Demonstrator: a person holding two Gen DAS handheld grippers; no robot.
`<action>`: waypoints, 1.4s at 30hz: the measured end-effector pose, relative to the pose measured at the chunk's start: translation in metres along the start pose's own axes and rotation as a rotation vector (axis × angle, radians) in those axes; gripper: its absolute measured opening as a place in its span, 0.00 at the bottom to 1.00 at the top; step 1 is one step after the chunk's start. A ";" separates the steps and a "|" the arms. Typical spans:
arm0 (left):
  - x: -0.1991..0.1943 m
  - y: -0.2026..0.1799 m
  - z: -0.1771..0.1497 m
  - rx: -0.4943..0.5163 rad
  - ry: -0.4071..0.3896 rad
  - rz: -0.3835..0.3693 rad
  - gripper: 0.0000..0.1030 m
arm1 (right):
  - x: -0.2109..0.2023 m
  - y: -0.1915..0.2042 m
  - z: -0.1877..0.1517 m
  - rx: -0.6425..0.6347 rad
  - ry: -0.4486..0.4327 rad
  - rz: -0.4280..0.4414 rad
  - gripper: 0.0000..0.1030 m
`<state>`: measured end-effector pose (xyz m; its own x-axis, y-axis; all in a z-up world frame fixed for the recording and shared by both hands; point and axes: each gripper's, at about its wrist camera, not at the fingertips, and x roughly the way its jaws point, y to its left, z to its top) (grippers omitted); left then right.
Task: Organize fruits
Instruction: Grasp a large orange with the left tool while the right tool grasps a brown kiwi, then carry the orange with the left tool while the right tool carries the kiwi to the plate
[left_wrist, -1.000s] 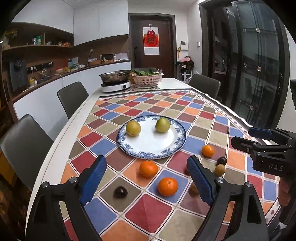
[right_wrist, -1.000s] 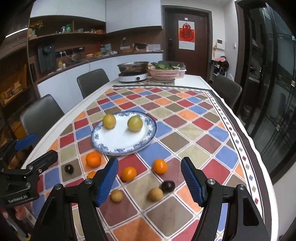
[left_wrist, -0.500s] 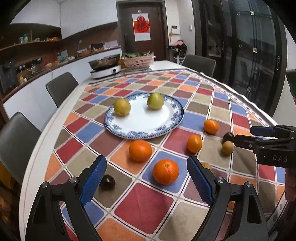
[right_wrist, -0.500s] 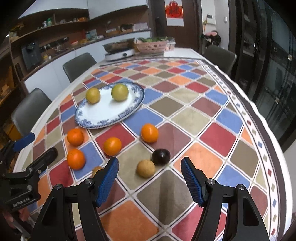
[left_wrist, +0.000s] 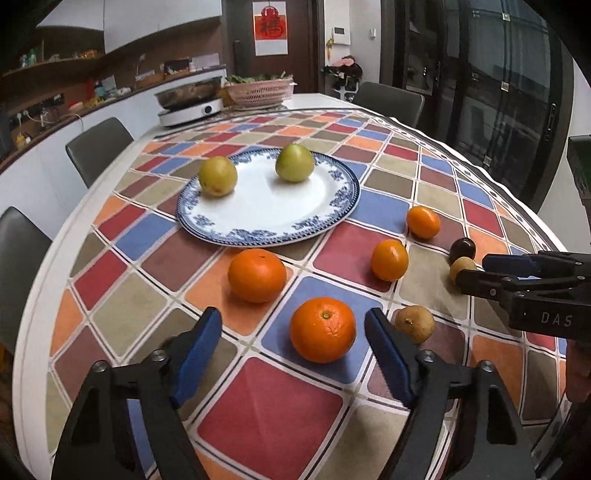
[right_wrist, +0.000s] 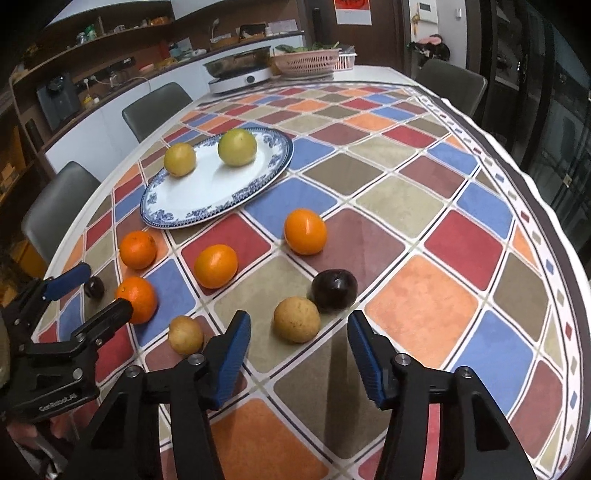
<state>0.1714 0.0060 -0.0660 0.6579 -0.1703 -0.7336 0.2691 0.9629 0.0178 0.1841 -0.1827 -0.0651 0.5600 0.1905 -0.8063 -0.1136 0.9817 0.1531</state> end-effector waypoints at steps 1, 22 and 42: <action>0.003 0.000 0.000 -0.002 0.008 -0.010 0.70 | 0.002 0.000 0.000 0.001 0.006 0.003 0.52; 0.007 -0.006 -0.001 -0.005 0.041 -0.080 0.39 | 0.007 0.000 0.001 0.000 0.012 0.037 0.29; -0.053 -0.004 0.018 -0.026 -0.082 -0.060 0.39 | -0.039 0.024 0.015 -0.124 -0.100 0.098 0.29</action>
<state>0.1479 0.0070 -0.0145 0.6970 -0.2436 -0.6744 0.2922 0.9554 -0.0431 0.1715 -0.1661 -0.0215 0.6196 0.2912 -0.7289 -0.2685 0.9512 0.1518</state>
